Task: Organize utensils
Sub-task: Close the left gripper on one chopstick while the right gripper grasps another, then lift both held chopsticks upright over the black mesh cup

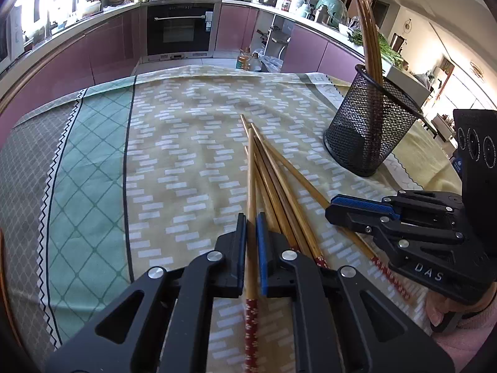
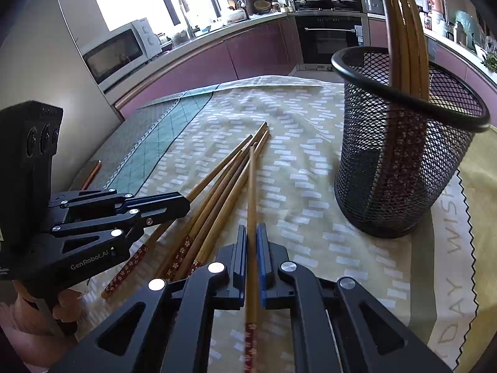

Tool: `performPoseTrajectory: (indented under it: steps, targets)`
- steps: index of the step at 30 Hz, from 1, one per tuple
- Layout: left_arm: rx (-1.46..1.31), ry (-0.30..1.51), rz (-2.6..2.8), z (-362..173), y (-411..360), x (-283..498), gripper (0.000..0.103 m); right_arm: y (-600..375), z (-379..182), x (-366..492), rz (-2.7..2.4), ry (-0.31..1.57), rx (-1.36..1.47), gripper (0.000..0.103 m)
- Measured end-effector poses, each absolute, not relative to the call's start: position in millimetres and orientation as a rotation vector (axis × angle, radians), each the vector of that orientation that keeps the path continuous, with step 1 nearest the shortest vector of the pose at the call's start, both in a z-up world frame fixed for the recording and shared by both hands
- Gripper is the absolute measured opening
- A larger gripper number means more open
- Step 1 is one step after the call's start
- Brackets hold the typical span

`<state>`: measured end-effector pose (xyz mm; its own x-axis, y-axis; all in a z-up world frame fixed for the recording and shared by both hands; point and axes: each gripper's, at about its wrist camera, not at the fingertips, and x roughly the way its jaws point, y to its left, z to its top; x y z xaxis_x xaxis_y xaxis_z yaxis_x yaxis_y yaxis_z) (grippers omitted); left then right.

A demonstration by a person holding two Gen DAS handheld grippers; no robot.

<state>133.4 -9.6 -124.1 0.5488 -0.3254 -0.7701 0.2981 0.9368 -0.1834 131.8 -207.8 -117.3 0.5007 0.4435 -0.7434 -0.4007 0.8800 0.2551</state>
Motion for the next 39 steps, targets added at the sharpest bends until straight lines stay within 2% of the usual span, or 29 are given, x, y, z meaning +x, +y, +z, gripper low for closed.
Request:
performPoseTrajectory:
  steps: [28, 39]
  targets:
    - [0.013, 0.973, -0.439, -127.2, -18.5, 139.1, 0.007, -195.0, -118.1, 129.9, 0.590, 0.925, 0.005, 0.006]
    - [-0.035, 0.862, -0.498, -85.6, -16.9, 122.1, 0.007, -221.2, -78.4, 115.0, 0.595, 0.792, 0.046, 0.006]
